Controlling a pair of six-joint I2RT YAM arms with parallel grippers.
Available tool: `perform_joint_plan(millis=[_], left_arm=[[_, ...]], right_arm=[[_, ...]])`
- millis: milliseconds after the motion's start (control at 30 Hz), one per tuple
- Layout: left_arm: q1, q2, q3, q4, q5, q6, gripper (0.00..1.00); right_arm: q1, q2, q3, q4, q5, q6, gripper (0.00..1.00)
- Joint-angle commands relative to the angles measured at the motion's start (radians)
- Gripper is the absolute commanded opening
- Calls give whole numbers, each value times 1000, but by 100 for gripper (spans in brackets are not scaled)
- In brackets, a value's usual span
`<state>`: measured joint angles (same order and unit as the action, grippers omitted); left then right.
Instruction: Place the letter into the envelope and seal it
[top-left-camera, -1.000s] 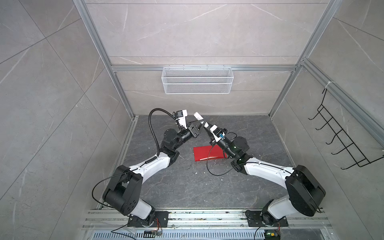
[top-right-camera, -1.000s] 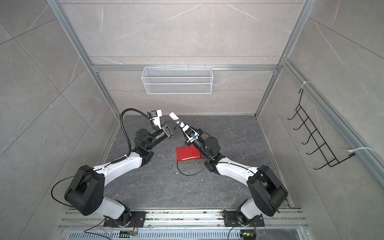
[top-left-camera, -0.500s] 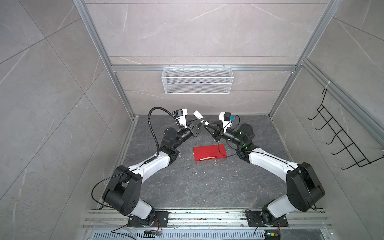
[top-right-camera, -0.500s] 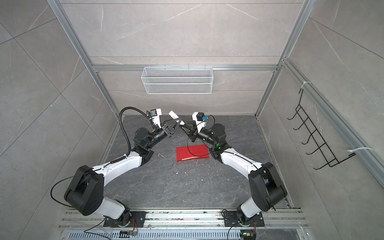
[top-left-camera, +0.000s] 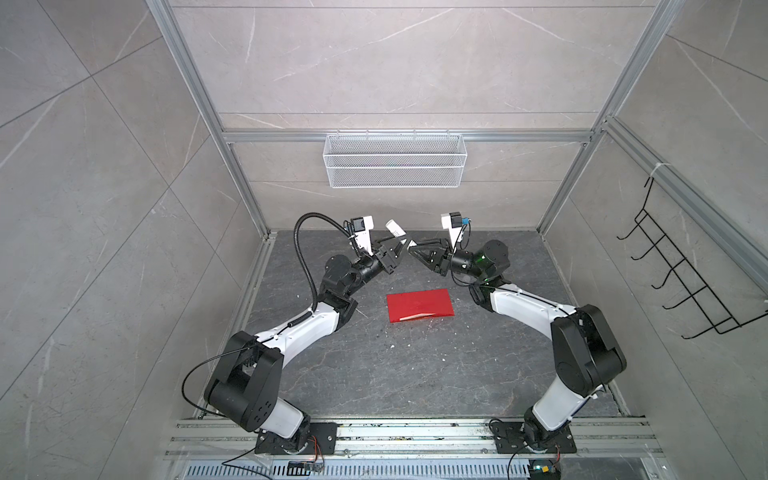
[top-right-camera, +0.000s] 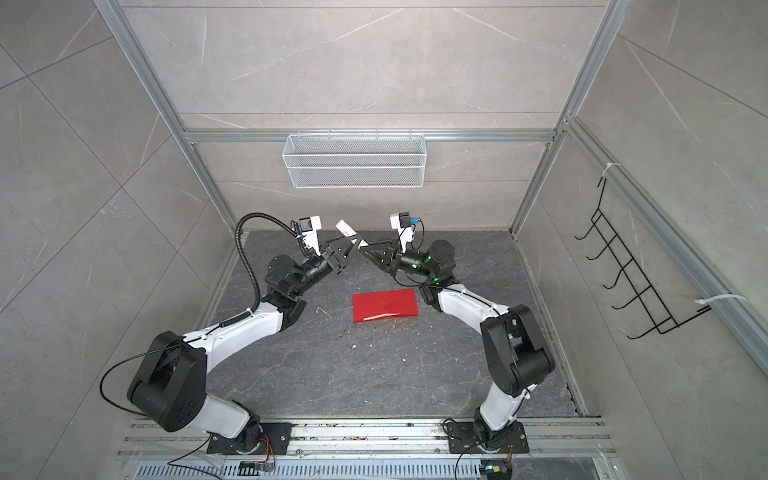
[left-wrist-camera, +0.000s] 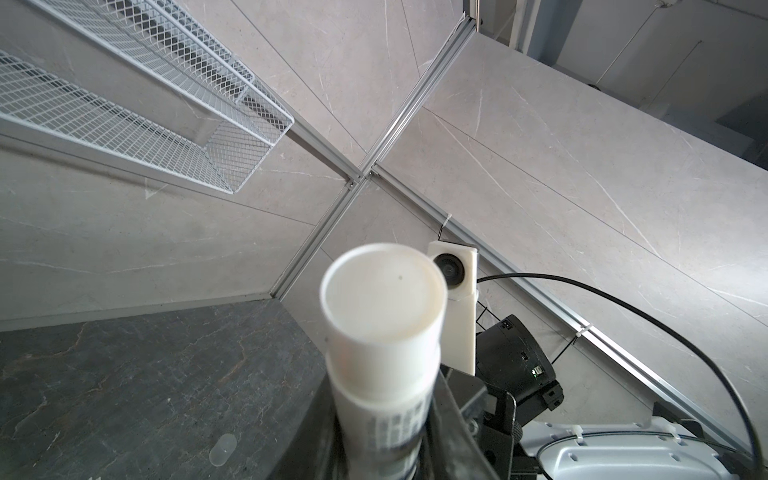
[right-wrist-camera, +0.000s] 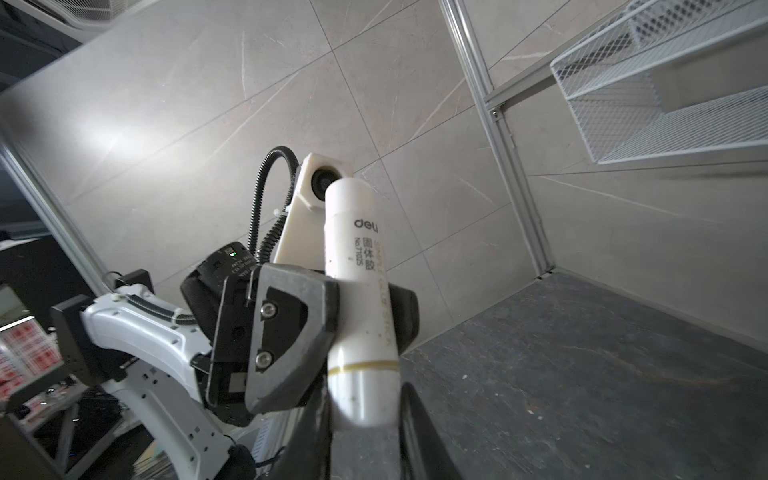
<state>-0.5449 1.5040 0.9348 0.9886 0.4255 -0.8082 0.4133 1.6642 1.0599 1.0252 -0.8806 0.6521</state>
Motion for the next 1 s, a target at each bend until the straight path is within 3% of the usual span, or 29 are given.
perform_joint_plan(millis=[0,133,233,600,967], left_arm=[[-6,-22,9,-37,-11,-11,0],[-6,-25,11,-32,-27,-34,0],[-5,-24,13,-24,-29,-45,0],[-6,-27,11,-25,-31,-60,0],[-6,-20,11,-21,-21,-84,0]], right_arm=[[17,-162,-66,-161,243,-412,62],[146,-262,-172,-248,512,-918,71],[202,-268,-222,-180,640,-1082,71],[248,-215,-259,-43,819,-1165,52],[277,-146,-213,16,854,-1134,38]])
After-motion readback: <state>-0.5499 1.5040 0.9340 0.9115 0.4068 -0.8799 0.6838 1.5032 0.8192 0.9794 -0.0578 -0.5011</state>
